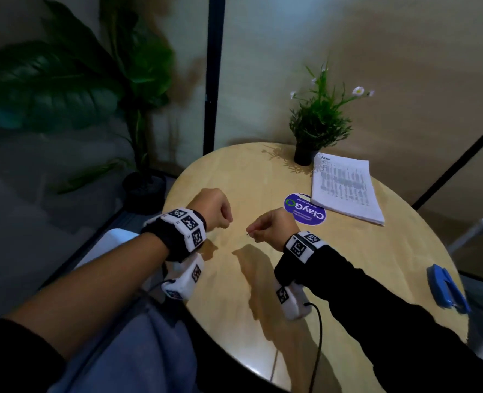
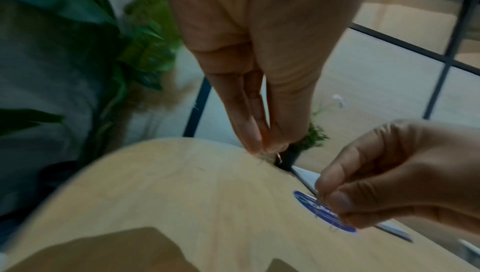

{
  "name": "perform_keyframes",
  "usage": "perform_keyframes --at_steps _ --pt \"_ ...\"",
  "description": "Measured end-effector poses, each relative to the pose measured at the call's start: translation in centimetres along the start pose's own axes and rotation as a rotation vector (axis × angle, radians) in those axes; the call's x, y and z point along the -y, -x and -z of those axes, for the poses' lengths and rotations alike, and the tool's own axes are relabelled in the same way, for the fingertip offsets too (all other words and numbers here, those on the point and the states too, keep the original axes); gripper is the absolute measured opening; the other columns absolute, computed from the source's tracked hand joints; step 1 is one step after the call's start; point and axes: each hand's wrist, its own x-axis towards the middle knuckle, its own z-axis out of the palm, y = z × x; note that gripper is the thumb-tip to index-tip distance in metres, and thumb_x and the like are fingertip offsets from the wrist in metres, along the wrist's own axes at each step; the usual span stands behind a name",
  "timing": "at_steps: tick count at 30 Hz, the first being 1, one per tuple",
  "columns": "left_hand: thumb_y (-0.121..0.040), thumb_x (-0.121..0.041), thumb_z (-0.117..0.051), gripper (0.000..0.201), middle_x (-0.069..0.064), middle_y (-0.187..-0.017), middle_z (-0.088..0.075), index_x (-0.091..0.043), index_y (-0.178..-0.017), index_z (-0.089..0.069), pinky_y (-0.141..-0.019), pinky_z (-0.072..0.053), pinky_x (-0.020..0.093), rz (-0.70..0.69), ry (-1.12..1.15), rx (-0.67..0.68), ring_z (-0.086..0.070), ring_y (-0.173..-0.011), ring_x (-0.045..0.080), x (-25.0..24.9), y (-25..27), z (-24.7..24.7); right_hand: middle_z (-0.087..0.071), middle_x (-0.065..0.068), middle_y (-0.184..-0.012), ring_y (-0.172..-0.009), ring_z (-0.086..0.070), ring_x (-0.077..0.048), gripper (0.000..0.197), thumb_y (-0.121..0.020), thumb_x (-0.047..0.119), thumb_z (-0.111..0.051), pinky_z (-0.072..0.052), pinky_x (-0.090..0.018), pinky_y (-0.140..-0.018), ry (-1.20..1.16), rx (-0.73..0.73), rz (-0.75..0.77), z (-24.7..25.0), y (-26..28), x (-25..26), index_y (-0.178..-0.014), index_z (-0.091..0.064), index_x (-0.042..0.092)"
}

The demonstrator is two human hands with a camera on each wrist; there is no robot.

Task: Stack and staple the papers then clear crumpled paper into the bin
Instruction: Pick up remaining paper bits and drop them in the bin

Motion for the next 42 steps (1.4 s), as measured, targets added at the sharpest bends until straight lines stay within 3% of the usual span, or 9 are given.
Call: perform_keyframes --at_steps 3,7,11,18,24,29,34,39,42 --pt "-0.074 -0.006 -0.073 0.009 0.008 -0.083 -0.075 -0.008 -0.082 -0.077 -0.055 -0.042 0.009 0.086 0.029 -0.043 -0.058 -0.06 0.003 5.2 2.6 3.3 -0.068 -0.001 -0.065 -0.049 -0.059 0.003 0.01 -0.078 0.005 -0.071 -0.049 -0.006 -0.06 -0.032 0.06 0.03 -4.1 -1.9 4.4 -0.086 -0.077 0.006" --pt "-0.073 -0.007 -0.076 0.007 0.001 -0.069 -0.069 -0.008 -0.079 -0.078 -0.047 -0.037 -0.002 0.227 0.061 -0.141 -0.054 -0.046 -0.014 12.0 6.1 6.7 -0.068 -0.003 -0.064 -0.062 -0.062 -0.009 0.007 -0.076 0.007 -0.074 -0.056 -0.022 -0.075 -0.093 0.133 0.048 -10.4 -3.7 10.5 -0.082 -0.077 0.009" --pt "-0.072 -0.004 -0.075 0.008 -0.009 -0.058 -0.061 -0.009 -0.079 -0.077 -0.044 -0.037 0.001 0.371 0.067 -0.136 -0.055 -0.045 -0.005 17.6 9.2 8.1 -0.061 0.012 -0.046 -0.042 -0.055 0.007 0.011 -0.076 0.003 -0.071 -0.046 -0.004 -0.054 -0.065 0.236 0.12 -15.9 -4.8 14.7 -0.085 -0.077 0.007" --pt "-0.071 -0.004 -0.076 0.011 -0.005 -0.064 -0.067 -0.005 -0.081 -0.077 -0.06 -0.043 0.015 0.48 0.123 -0.136 -0.052 -0.056 -0.002 23.8 11.7 6.4 -0.074 -0.013 -0.087 -0.065 -0.065 -0.013 0.011 -0.079 0.003 -0.068 -0.052 -0.014 -0.066 0.148 0.358 0.221 -21.8 -6.7 18.3 -0.086 -0.076 0.003" --pt "-0.068 -0.007 -0.081 0.013 0.007 -0.075 -0.072 -0.006 -0.08 -0.076 -0.049 -0.039 0.003 0.507 0.196 -0.12 -0.054 -0.055 -0.001 25.4 11.5 4.4 -0.075 -0.016 -0.088 -0.042 -0.059 -0.004 0.011 -0.078 -0.002 -0.068 -0.06 -0.029 -0.074 0.217 0.443 0.208 -23.7 -8.1 18.1 -0.076 -0.074 0.006" --pt "-0.077 -0.004 -0.073 0.007 0.007 -0.071 -0.069 -0.005 -0.084 -0.074 -0.047 -0.048 0.005 0.554 0.31 -0.107 -0.062 -0.05 0.006 25.2 11.0 3.5 -0.073 -0.019 -0.091 -0.071 -0.07 -0.029 0.017 -0.081 -0.008 -0.061 -0.059 -0.04 -0.079 0.231 0.452 0.207 -24.4 -8.2 17.6 -0.084 -0.075 0.0" --pt "-0.08 0.0 -0.069 0.007 0.007 -0.073 -0.071 -0.006 -0.081 -0.073 -0.048 -0.052 0.01 0.581 0.282 -0.125 -0.063 -0.05 0.009 25.1 10.8 3.4 -0.063 0.002 -0.055 -0.051 -0.062 -0.016 0.027 -0.073 0.007 -0.077 -0.06 -0.029 -0.07 0.29 0.416 0.178 -24.4 -8.1 17.4 -0.054 -0.062 0.018" --pt "-0.075 -0.02 -0.078 0.03 -0.002 -0.046 -0.057 -0.009 -0.054 -0.06 -0.046 -0.047 0.022 0.649 0.136 -0.099 -0.054 -0.035 0.006 24.8 10.9 4.1 -0.074 -0.012 -0.095 -0.082 -0.069 -0.022 0.018 -0.084 0.0 -0.06 -0.055 -0.033 -0.088 0.351 0.392 0.211 -23.9 -8.1 17.3 -0.09 -0.075 0.008" --pt "-0.086 -0.032 -0.065 0.042 -0.001 -0.045 -0.052 -0.008 -0.052 -0.063 -0.047 -0.035 0.023 0.663 0.094 -0.127 -0.047 -0.043 0.01 24.6 10.8 4.2 -0.071 -0.003 -0.066 -0.075 -0.072 -0.02 0.013 -0.079 -0.001 -0.067 -0.059 -0.033 -0.078 0.344 0.424 0.186 -23.5 -8.0 17.3 -0.08 -0.074 0.011"
